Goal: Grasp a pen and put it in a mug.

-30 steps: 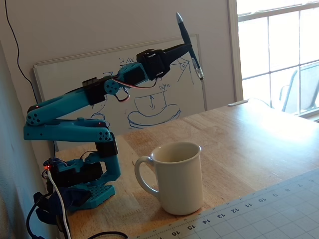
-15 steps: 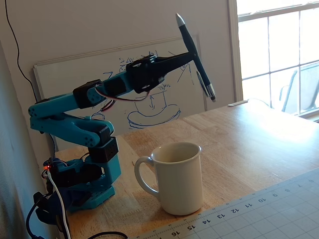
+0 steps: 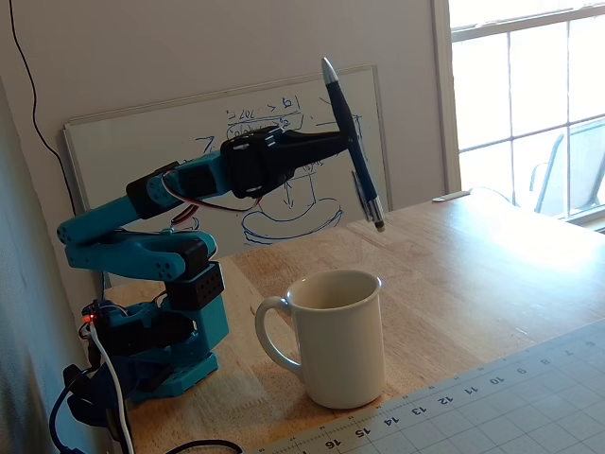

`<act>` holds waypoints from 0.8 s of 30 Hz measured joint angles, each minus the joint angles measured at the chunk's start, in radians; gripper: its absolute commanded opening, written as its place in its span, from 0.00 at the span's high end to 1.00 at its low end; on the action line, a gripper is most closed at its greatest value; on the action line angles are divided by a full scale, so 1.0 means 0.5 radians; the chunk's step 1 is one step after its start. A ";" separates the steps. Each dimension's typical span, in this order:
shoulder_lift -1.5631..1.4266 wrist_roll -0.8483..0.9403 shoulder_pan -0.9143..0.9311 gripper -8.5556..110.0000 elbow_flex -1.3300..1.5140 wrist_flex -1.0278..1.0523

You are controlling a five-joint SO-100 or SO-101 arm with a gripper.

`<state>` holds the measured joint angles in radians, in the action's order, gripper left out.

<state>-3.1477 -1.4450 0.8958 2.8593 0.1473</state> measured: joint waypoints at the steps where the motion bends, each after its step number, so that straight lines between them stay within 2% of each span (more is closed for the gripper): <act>1: -0.046 0.000 0.000 0.92 0.000 0.095; 7: -0.307 0.000 -0.101 0.92 0.000 0.644; 11: -0.387 0.000 -0.141 0.92 0.000 0.865; 24: -0.426 0.000 -0.147 0.92 0.000 0.960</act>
<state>-3.3610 -1.4450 0.8222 2.8593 0.6274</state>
